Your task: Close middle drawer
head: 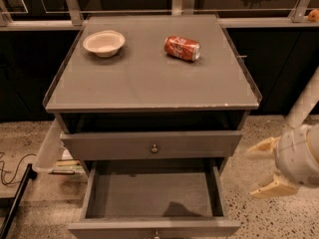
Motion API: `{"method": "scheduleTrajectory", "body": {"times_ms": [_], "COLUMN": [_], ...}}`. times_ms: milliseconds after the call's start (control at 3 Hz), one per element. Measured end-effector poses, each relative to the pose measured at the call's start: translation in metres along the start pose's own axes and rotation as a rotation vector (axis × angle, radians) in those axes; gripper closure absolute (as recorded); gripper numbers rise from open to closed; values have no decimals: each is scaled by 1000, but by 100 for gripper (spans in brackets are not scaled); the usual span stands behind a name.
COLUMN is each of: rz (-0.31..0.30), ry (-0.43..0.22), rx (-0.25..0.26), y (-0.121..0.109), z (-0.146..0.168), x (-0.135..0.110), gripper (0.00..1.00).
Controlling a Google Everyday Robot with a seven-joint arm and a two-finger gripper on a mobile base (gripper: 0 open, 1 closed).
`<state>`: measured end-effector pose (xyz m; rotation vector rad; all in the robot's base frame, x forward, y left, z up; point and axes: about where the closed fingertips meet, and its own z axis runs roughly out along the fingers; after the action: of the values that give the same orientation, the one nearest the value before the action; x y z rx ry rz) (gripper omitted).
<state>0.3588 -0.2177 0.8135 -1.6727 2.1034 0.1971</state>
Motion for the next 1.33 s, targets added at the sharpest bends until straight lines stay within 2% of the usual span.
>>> {"method": "scheduleTrajectory", "body": {"times_ms": [333,667,1000,1333], "rz": [69,72,73,101], "ry": [-29,-26,-26,-31], "rx": [-15,-4,-5,-20], "y": [20,19,19,21], "z": [57,60,61,82], "x": [34,36,36,45], "gripper": [66,89,100,100]}}
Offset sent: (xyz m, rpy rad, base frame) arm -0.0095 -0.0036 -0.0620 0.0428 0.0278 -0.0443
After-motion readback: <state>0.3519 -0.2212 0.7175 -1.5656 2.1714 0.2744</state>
